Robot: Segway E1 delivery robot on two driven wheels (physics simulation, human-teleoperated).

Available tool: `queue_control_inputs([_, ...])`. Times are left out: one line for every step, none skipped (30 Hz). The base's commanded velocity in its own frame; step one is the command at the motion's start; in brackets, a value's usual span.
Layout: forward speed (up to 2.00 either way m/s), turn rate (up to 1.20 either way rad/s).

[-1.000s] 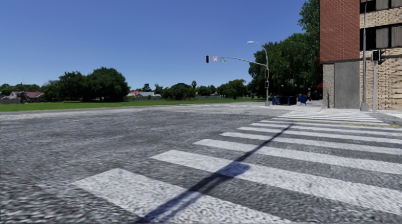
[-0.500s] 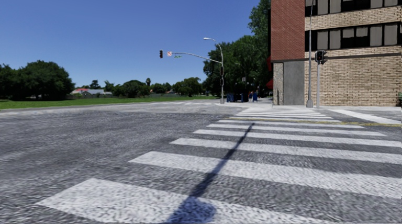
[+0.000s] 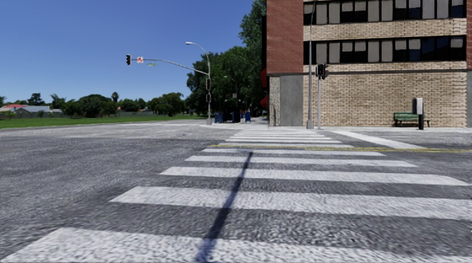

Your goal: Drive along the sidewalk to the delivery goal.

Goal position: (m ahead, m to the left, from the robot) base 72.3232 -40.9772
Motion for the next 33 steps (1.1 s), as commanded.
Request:
queue_control_inputs([2.00, -0.28])
queue_control_inputs([2.00, -0.28])
queue_control_inputs([2.00, -0.13])
queue_control_inputs([2.00, -0.08])
queue_control_inputs([2.00, -0.07])
queue_control_inputs([2.00, -0.06])
queue_control_inputs([2.00, -0.06])
queue_control_inputs([2.00, -0.05])
queue_control_inputs([2.00, -0.05])
queue_control_inputs([2.00, -0.05])
queue_control_inputs([2.00, -0.05])
queue_control_inputs([2.00, -0.05])
queue_control_inputs([2.00, -0.05])
queue_control_inputs([2.00, -0.03])
queue_control_inputs([2.00, -0.02])
queue_control_inputs([2.00, -0.02])
queue_control_inputs([2.00, -0.02])
queue_control_inputs([2.00, -0.01])
queue_control_inputs([2.00, 0.00])
queue_control_inputs([2.00, 0.00])
queue_control_inputs([2.00, 0.00])
queue_control_inputs([2.00, 0.00])
queue_control_inputs([2.00, 0.00])
queue_control_inputs([2.00, 0.00])
queue_control_inputs([2.00, 0.00])
queue_control_inputs([2.00, 0.00])
queue_control_inputs([2.00, 0.00])
queue_control_inputs([2.00, 0.00])
queue_control_inputs([2.00, 0.00])
queue_control_inputs([2.00, 0.00])
queue_control_inputs([2.00, 0.00])
queue_control_inputs([2.00, 0.00])
queue_control_inputs([2.00, 0.00])
